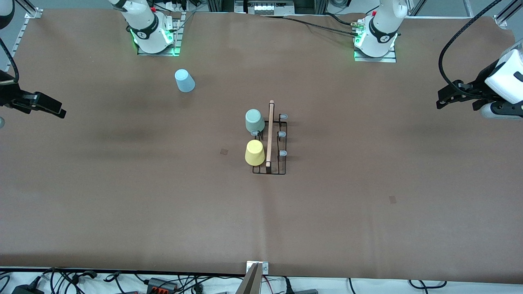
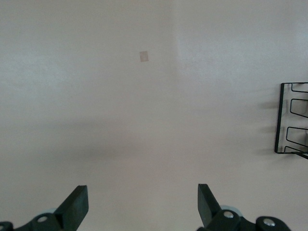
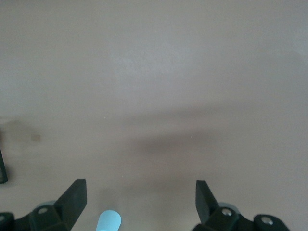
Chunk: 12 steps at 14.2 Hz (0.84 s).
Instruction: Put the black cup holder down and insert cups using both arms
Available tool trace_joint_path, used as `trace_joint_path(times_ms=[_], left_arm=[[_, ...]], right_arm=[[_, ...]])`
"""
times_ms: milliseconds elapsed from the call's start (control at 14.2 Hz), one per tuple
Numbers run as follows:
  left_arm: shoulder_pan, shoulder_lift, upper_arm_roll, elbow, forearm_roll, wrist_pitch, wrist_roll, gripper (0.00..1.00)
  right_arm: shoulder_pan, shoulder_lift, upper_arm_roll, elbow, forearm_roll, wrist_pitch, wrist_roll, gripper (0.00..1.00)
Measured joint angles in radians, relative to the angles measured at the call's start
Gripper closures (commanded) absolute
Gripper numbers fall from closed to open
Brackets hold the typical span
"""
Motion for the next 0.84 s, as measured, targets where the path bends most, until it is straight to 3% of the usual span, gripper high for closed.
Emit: trace_joint_path(times_ms=[843], left_arm=[[0.000, 0.000, 0.000, 0.000, 0.000, 0.000, 0.000, 0.00]], right_arm=[[0.001, -0.012, -0.007, -0.001, 0.000, 0.011, -0.001, 0.00]])
